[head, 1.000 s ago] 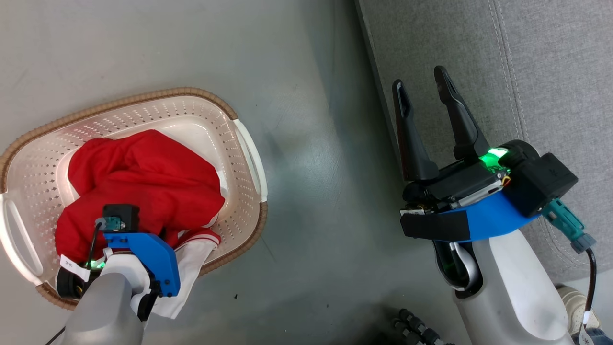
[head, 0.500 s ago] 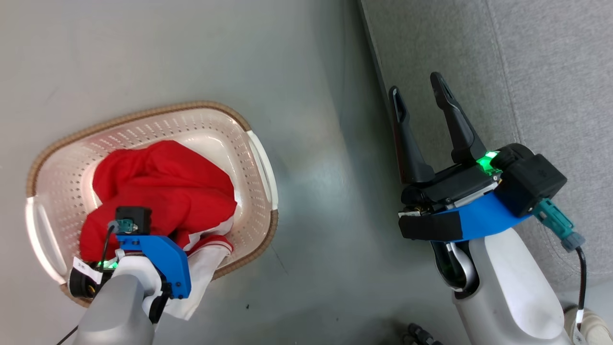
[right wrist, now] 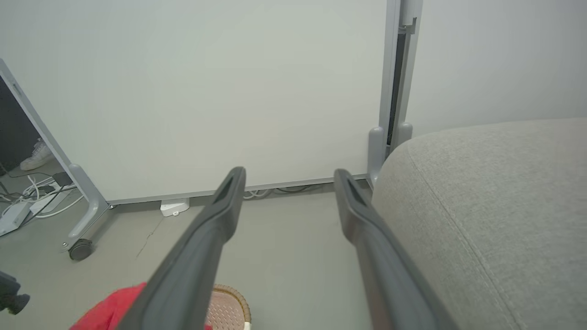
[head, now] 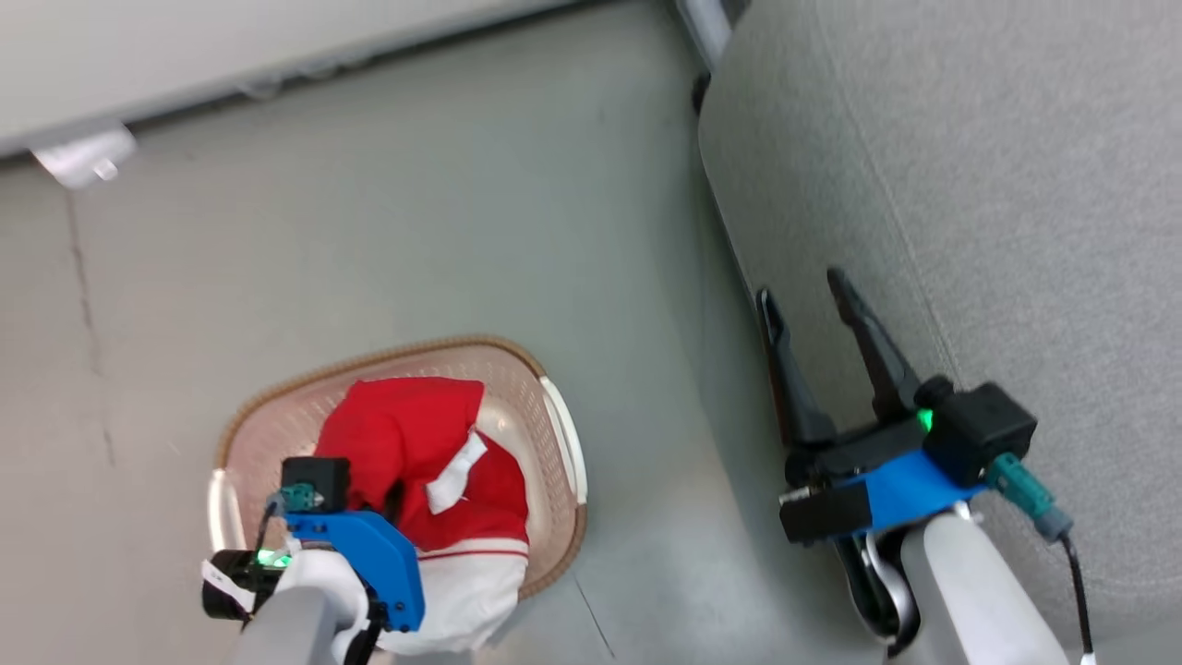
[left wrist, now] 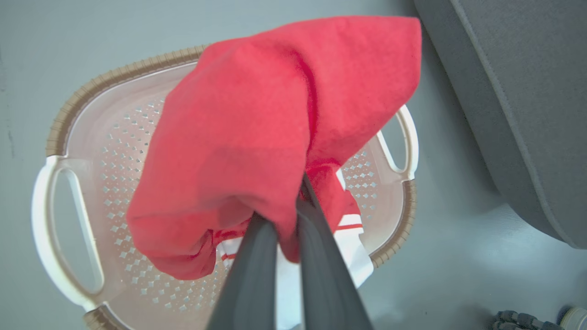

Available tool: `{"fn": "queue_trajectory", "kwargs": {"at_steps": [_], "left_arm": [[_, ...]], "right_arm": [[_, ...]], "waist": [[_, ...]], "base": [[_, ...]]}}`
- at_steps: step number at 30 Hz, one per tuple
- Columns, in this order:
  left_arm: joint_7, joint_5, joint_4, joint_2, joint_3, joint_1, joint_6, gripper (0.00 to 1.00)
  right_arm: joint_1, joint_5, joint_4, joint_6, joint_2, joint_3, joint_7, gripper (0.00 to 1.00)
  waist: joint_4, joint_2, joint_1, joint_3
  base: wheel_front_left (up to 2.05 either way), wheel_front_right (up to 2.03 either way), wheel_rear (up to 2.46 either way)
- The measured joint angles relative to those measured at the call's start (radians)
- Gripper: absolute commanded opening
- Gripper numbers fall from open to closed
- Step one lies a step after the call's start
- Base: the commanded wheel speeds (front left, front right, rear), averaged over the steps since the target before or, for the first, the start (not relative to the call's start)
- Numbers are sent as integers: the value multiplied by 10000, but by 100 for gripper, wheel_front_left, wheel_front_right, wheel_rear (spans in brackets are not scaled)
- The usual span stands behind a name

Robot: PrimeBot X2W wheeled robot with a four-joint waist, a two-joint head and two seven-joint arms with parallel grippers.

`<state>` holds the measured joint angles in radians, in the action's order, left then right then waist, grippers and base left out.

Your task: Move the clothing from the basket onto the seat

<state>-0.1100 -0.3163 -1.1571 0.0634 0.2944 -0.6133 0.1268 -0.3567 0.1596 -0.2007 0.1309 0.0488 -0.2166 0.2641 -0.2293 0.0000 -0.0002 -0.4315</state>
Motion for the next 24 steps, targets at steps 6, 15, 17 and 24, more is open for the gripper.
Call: {"fn": "queue_trajectory", "kwargs": {"at_steps": [6, 15, 17, 24], "left_arm": [[-290, -600, 823, -123, 1139, 526, 8, 0], [-182, -1546, 2619, -142, 2834, 663, 8, 0], [-107, -1657, 2989, -140, 3133, 551, 10, 0], [215, -2374, 4140, -144, 4088, -153, 10, 0]], "right_arm": [[1057, -61, -470, 2, 0, 113, 2, 100], [1849, -88, -648, 0, 2, 142, -79, 100], [1944, -109, -610, 0, 2, 151, -111, 100], [2180, -119, -479, 0, 0, 251, -267, 100]], "waist": [[409, 0, -2, 1695], [1125, 0, -3, 3742], [1288, 0, -2, 4026], [1756, 0, 0, 4452]], "base": [[0, 0, 0], [0, 0, 0], [0, 0, 0], [0, 0, 0]]}}
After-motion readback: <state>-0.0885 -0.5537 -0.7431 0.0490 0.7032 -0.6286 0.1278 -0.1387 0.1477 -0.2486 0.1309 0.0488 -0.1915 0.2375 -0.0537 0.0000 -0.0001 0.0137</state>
